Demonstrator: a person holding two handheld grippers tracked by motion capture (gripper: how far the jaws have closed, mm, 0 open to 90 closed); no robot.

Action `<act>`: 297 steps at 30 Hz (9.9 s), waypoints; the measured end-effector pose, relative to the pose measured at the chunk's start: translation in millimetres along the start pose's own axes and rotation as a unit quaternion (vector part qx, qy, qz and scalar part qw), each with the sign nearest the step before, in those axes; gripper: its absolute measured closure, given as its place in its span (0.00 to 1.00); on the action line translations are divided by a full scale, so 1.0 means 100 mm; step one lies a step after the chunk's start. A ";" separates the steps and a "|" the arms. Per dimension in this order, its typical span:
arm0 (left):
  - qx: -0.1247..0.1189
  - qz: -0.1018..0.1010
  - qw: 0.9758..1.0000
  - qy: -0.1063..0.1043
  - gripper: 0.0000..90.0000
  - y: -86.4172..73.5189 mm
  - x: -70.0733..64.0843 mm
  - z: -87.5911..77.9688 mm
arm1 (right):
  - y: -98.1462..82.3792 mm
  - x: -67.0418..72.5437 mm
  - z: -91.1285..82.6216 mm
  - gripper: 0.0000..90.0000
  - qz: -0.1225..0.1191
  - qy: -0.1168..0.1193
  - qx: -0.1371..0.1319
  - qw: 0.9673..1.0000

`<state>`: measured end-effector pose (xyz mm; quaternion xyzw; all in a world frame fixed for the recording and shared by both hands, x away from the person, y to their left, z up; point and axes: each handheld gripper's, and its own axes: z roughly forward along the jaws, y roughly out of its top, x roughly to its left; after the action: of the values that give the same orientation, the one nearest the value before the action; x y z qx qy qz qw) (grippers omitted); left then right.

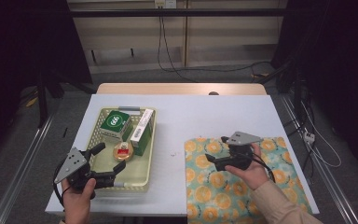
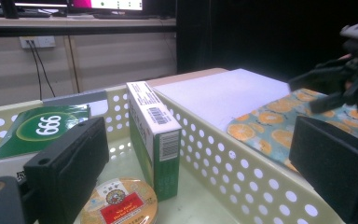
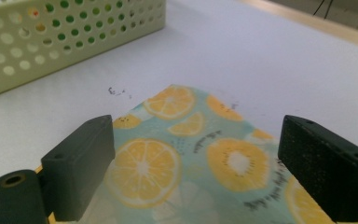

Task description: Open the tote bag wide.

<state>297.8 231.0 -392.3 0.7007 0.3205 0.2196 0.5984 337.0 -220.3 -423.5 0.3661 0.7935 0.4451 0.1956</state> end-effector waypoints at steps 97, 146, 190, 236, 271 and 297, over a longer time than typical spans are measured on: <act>0.018 0.008 1.000 -0.017 0.05 0.05 -0.14 0.07 | 0.92 -0.33 1.00 1.00 0.040 0.022 -0.006 0.999; 0.037 0.013 0.999 -0.027 0.05 0.07 -0.22 0.13 | 0.07 -0.43 0.22 0.22 0.015 0.047 0.046 0.998; 0.029 -0.004 0.999 -0.018 0.05 0.01 -0.13 0.08 | -0.41 0.43 -0.01 0.33 -0.052 0.201 0.079 0.975; 0.032 0.000 0.999 -0.014 0.05 0.02 -0.14 0.09 | -0.29 0.36 0.11 1.00 -0.088 0.190 0.072 0.975; 0.032 -0.004 0.999 -0.015 0.05 0.02 -0.14 0.07 | -0.09 -0.05 0.53 0.64 -0.043 0.133 0.082 0.987; 0.032 -0.004 0.999 -0.021 0.05 0.03 -0.17 0.09 | -0.06 -0.34 0.64 1.00 -0.045 0.018 0.077 0.996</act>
<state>292.5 212.1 -389.8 0.7226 0.3174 0.1927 0.5830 397.6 -212.3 -463.1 0.3364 0.8445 0.3794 0.1725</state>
